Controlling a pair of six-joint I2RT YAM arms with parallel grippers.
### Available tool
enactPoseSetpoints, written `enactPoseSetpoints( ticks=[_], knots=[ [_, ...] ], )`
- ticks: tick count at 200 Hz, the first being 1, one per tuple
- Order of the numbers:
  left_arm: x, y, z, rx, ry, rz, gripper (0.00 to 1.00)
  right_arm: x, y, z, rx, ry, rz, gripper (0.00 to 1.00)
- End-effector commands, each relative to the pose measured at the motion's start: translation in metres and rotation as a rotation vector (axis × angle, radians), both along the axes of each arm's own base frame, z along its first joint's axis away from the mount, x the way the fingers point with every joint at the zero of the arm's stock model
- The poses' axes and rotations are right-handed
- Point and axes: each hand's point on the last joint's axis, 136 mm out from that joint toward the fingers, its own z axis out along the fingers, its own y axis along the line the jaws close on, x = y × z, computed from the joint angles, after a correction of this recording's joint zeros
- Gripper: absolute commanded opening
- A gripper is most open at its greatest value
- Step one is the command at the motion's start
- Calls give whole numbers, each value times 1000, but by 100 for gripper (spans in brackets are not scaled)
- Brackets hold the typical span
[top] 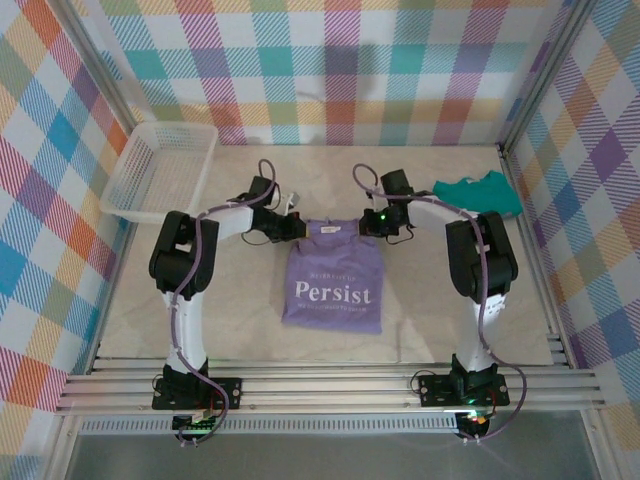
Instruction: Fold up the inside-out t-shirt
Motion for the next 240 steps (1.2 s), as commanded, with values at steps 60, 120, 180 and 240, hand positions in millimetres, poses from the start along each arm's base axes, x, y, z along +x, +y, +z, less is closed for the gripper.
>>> enactPoseSetpoints(
  ticks=[60, 120, 180, 240],
  knots=[
    [99, 10, 237, -190, -485, 81, 0, 99, -5, 252, 239, -701, 95, 0],
    [5, 4, 205, -185, -474, 54, 0, 14, -3, 215, 291, -652, 146, 0],
    [-130, -13, 89, -110, -237, 6, 0, -110, 1, 90, 279, -259, 112, 0],
    [-120, 1, 96, 12, -307, 85, 0, -112, -4, 76, 161, -213, 89, 0]
  ],
)
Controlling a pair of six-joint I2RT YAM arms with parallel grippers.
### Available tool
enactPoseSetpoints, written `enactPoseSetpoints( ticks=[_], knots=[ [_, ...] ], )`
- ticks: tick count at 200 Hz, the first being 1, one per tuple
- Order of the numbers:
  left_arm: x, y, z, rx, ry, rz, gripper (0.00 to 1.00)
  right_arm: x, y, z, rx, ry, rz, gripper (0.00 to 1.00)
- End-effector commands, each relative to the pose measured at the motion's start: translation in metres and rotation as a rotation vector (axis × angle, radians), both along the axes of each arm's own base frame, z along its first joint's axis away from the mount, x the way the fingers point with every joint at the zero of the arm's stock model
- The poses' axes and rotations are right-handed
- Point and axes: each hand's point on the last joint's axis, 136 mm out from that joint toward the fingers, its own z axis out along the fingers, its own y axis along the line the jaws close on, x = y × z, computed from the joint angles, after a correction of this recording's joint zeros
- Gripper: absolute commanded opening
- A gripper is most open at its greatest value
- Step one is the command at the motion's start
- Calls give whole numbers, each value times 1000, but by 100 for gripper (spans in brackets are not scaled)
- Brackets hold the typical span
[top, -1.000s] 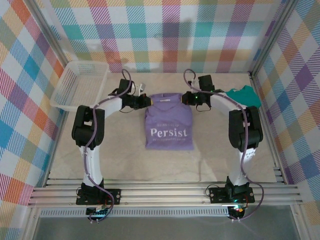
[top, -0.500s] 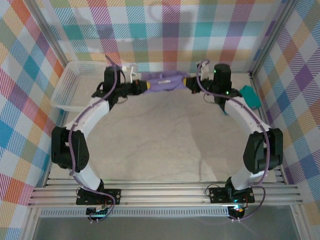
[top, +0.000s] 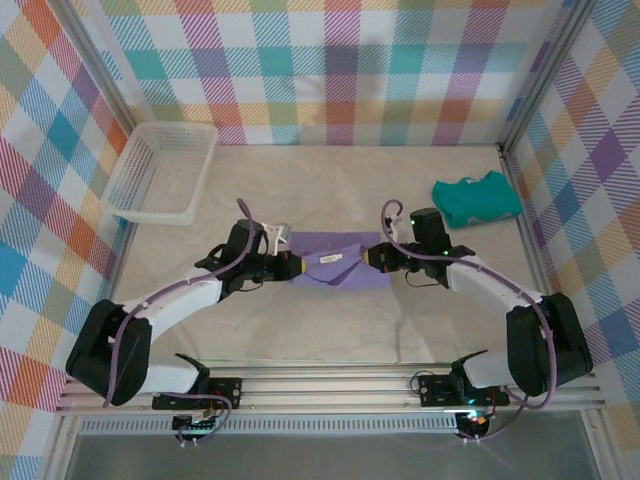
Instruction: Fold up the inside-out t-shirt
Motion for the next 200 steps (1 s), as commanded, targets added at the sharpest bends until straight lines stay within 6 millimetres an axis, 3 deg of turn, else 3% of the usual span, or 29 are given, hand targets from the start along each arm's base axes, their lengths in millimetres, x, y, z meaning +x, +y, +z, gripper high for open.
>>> enactPoseSetpoints(
  ticks=[1, 17, 47, 73, 94, 113, 126, 138, 157, 174, 200],
  knots=[
    [33, 6, 13, 56, -82, 71, 0, 24, -3, 4, -67, -21, -41, 0],
    [59, 6, 7, 88, -81, 81, 0, 46, -5, -3, -140, -3, -69, 0],
    [109, 12, -20, 152, -23, 114, 3, 86, -11, -30, -261, 68, -125, 1],
    [136, 21, -52, 245, 43, 138, 7, 113, -14, -62, -334, 156, -152, 5],
    [144, 24, -79, 289, 86, 145, 19, 123, -16, -87, -392, 214, -155, 15],
    [155, 31, -84, 322, 95, 181, 35, 135, -28, -78, -417, 204, -187, 33],
    [163, 40, -72, 340, 80, 233, 43, 132, -37, -59, -410, 184, -198, 44],
    [166, 58, -58, 408, 60, 313, 55, 115, -45, -46, -411, 178, -203, 56],
    [145, 90, -58, 524, 127, 417, 67, 81, -43, -46, -329, 217, -204, 66],
    [126, 82, -65, 461, 170, 396, 72, 66, -33, -56, -247, 292, -191, 73],
    [118, 60, -84, 374, 218, 301, 74, 72, -22, -70, -193, 326, -187, 76]
  ],
)
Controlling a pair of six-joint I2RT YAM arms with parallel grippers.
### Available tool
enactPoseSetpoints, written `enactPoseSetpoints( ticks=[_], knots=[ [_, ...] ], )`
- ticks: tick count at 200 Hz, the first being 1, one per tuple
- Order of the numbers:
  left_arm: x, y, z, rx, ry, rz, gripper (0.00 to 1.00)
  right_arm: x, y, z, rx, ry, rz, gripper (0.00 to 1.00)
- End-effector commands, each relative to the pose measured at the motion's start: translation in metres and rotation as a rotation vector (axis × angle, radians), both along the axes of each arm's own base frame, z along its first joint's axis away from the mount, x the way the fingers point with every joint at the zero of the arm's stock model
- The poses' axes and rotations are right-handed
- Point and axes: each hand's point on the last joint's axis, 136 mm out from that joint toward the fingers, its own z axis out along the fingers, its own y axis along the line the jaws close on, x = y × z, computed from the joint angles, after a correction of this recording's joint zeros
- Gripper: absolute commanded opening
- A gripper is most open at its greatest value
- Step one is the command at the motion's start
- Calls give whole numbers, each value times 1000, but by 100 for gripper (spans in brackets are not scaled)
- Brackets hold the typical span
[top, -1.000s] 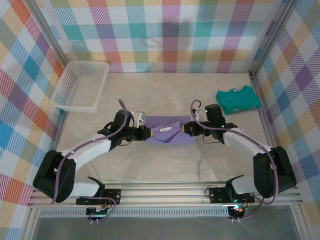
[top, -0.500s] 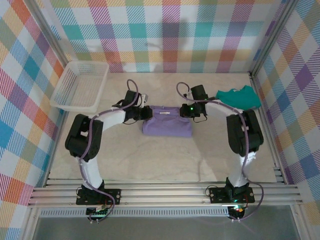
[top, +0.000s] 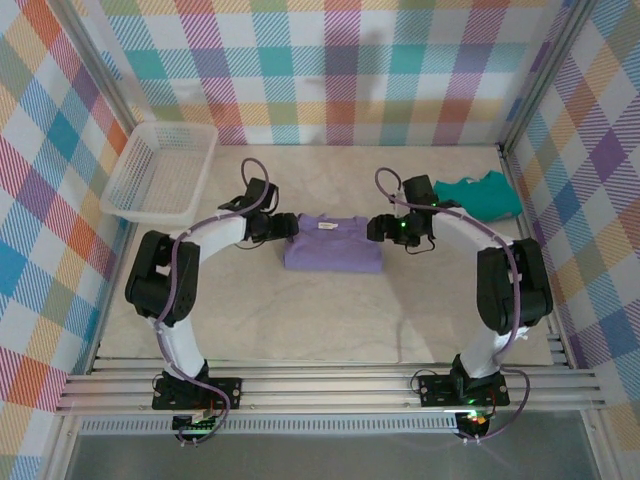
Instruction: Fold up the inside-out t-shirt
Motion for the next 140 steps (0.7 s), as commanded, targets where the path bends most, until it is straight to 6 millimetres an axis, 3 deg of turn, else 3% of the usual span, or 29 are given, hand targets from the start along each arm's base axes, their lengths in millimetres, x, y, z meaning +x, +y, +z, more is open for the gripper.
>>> enactPoseSetpoints(
  ticks=[1, 24, 64, 82, 117, 140],
  knots=[
    [-15, -5, -21, -40, 87, -17, 74, -5, 18, -23, 92, 87, 1, 76],
    [-10, -3, -39, -8, 118, -22, 69, 3, 33, -34, 147, 120, 10, 77],
    [-19, -2, -69, -3, 192, -19, 40, 8, 52, -55, 182, 160, 14, 73],
    [-25, 1, -79, -5, 215, -13, 31, 9, 65, -58, 210, 171, 24, 67],
    [-28, -6, -80, -50, 213, -33, 18, 18, 84, -52, 273, 167, 35, 51],
    [-28, -11, -79, -79, 212, -36, 12, 20, 94, -44, 319, 173, 47, 46]
  ],
)
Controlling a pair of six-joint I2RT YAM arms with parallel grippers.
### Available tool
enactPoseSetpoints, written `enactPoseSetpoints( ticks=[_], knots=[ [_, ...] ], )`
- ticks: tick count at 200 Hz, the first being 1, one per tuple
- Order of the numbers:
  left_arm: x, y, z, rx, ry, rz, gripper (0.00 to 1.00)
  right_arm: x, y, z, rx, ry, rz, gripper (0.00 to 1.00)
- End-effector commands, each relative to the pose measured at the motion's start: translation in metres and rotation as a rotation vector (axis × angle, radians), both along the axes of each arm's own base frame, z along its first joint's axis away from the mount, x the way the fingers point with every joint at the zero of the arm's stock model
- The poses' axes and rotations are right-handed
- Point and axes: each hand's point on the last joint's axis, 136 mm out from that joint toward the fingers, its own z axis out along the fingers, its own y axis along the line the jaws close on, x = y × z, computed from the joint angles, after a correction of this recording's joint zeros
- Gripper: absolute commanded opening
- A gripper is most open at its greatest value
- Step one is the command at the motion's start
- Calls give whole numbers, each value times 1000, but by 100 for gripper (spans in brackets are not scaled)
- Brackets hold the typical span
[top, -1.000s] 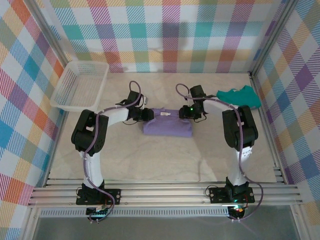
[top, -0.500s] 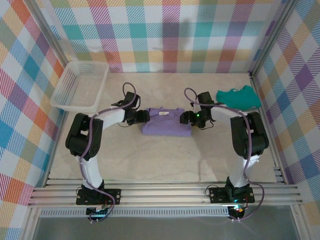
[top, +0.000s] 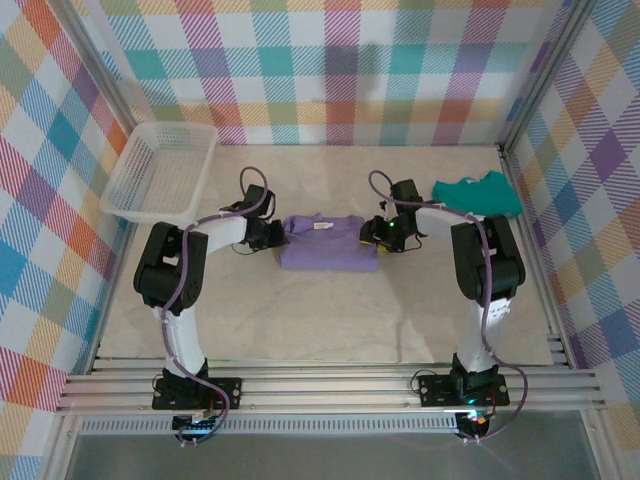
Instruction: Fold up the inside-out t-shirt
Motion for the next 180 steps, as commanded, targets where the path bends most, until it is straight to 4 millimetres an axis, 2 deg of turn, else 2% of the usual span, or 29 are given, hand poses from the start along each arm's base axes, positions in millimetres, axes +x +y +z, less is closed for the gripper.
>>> enactPoseSetpoints(
  ticks=[1, 43, 60, 84, 95, 102, 111, 136, 147, 161, 180],
  knots=[
    [-25, -20, -35, -73, 106, -49, 12, 1, 60, 5, 181, -35, 116, 46],
    [-26, -23, -32, -95, 101, -52, 6, -6, 61, 3, 164, -21, 113, 46],
    [-26, -25, -30, -102, 98, -59, 5, -5, 65, 1, 177, -20, 114, 43],
    [-25, -23, -26, -93, 90, -54, 4, 4, 63, 6, 161, -59, 117, 28],
    [-23, -21, -22, -87, 77, -48, 5, 9, 61, 17, 150, -105, 133, 17],
    [-21, -19, -17, -79, 68, -38, 8, 13, 57, 24, 137, -133, 147, 9],
    [-18, -14, -8, -62, 46, -16, 18, 16, 48, 34, 98, -177, 175, 0],
    [-5, 10, 33, -13, -67, 73, 50, 22, 6, 62, -94, -298, 267, 0],
    [-11, 24, 49, 18, -85, 112, 62, 23, -18, 74, -210, -335, 312, 0],
    [-15, 34, 71, 34, -132, 136, 67, 28, -49, 91, -342, -370, 340, 0],
    [-24, 35, 93, 13, -166, 138, 68, 41, -88, 118, -511, -424, 373, 0]
  ],
)
